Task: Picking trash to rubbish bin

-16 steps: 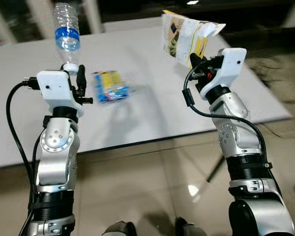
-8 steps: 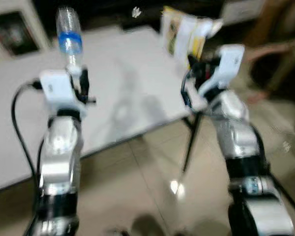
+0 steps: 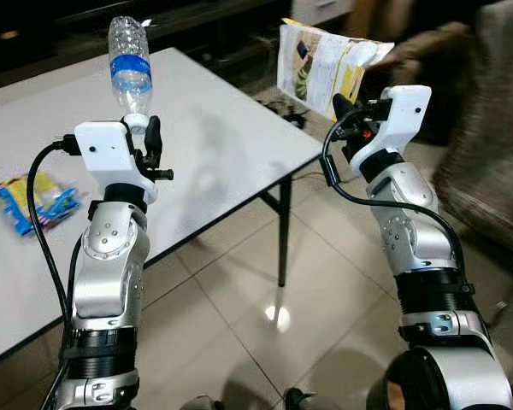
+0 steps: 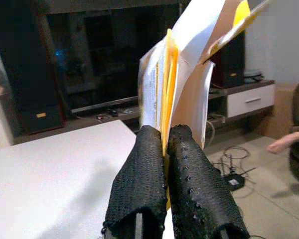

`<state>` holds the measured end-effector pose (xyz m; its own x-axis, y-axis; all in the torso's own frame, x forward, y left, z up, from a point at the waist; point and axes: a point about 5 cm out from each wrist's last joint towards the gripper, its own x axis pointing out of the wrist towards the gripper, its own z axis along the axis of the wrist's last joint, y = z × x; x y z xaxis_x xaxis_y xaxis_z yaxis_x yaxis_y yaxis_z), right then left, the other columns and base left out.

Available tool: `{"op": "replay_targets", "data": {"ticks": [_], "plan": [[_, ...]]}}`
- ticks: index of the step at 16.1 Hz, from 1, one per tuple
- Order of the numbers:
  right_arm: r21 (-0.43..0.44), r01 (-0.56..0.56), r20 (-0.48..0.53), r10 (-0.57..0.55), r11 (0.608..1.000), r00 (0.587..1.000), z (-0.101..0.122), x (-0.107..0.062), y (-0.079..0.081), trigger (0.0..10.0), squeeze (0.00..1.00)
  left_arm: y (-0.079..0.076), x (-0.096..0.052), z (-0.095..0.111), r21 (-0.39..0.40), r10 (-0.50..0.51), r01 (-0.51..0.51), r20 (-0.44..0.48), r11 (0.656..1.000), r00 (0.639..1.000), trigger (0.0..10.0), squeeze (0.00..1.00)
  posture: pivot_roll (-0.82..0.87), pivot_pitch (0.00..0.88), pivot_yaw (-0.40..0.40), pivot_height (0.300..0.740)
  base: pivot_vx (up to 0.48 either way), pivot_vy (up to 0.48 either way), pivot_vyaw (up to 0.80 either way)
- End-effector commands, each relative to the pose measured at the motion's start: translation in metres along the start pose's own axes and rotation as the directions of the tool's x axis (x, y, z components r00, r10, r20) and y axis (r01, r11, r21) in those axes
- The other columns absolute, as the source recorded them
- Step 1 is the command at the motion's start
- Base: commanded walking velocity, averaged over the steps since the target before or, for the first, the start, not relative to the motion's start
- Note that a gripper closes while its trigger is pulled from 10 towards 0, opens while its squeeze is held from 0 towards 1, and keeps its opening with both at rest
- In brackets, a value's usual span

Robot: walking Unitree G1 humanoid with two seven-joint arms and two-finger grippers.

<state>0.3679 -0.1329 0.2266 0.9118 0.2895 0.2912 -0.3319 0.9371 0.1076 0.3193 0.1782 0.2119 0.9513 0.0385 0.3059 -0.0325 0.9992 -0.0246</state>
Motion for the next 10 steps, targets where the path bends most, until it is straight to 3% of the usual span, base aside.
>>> {"op": "replay_targets", "data": {"ticks": [1, 10], "plan": [[-0.009, -0.015, 0.012, 0.015, 1.0, 1.0, 0.0033, 0.0016, 0.004, 10.0, 0.0, 0.0026, 0.002, -0.0011, -0.005, -0.001, 0.001, -0.011, 1.0, 1.0, 10.0, 0.0, -0.09, 0.061, 0.077, 0.74, 0.0, 0.0, -0.8], [-0.01, -0.026, 0.007, 0.026, 1.0, 1.0, 0.0019, 0.0025, 0.0072, 10.0, 0.0, 0.0081, 0.0023, -0.0054, -0.043, -0.004, 0.002, -0.035, 0.999, 0.999, 10.0, 0.0, -0.09, 0.053, 0.076, 0.74, 0.0, 0.0, -0.8]]}}
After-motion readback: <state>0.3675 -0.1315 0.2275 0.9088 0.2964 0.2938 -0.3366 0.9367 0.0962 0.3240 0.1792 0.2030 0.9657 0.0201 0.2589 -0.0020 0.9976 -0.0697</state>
